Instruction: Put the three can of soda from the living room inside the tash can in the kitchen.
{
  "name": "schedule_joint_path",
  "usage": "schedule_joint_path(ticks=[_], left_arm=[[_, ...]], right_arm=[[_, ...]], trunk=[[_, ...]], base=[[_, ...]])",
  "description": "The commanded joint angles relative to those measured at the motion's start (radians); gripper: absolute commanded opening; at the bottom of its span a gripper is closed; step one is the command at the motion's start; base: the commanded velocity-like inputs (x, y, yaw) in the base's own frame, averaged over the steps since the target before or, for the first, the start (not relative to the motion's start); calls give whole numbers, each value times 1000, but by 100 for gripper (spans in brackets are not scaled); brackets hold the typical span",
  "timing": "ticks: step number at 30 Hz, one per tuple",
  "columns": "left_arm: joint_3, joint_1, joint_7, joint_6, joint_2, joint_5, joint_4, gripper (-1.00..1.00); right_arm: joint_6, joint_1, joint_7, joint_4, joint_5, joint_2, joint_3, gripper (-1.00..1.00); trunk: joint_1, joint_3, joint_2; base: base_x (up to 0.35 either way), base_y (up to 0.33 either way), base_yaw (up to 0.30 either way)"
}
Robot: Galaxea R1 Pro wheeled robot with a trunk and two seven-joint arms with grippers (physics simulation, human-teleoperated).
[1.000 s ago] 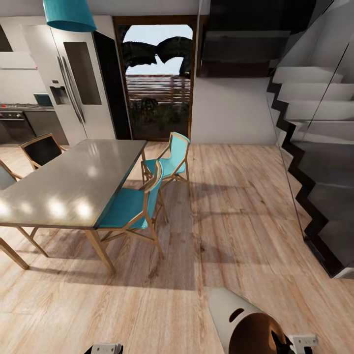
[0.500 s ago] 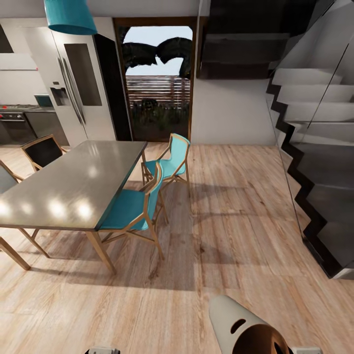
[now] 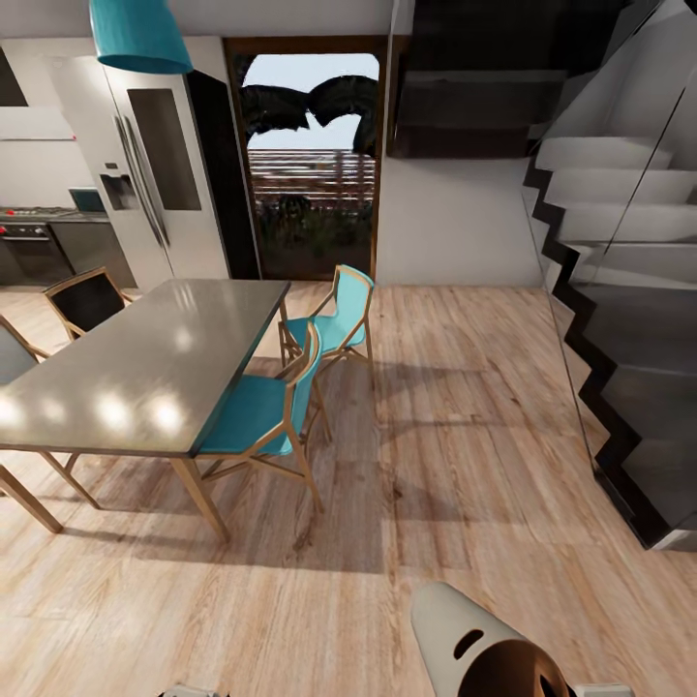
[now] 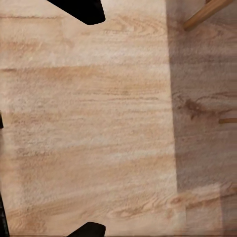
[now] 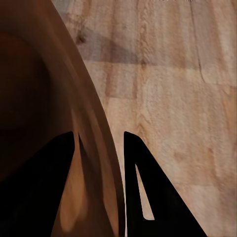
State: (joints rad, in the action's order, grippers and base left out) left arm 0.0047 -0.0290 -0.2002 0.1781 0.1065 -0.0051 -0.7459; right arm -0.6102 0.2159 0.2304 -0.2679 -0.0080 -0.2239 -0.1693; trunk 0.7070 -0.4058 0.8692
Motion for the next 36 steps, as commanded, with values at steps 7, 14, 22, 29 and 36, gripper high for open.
schedule_joint_path(ticks=[7, 14, 22, 29, 36], left_arm=[[0, 0, -44, 28, 17, 3, 74, 100], [-1, 0, -88, 33, 27, 0, 95, 100], [-1, 0, -96, 30, 27, -4, 101, 100], [0, 0, -96, 29, 26, -5, 101, 100], [-2, 0, -91, 30, 24, -5, 121, 100]], right_arm=[[-1, 0, 5, -2, -2, 0, -4, -100], [-2, 0, 6, -2, -4, 2, -4, -100], [0, 0, -1, -3, -9, 7, -8, -100], [2, 0, -10, -4, -11, 9, -10, -100], [3, 0, -12, -3, -12, 10, -9, -100]], trunk=[[-27, 22, -49], [-54, 44, -98], [-84, 69, -154], [-111, 91, -203], [-138, 113, -252]], base=[[0, 0, 0], [0, 0, 0], [0, 0, 0], [0, 0, 0], [0, 0, 0]])
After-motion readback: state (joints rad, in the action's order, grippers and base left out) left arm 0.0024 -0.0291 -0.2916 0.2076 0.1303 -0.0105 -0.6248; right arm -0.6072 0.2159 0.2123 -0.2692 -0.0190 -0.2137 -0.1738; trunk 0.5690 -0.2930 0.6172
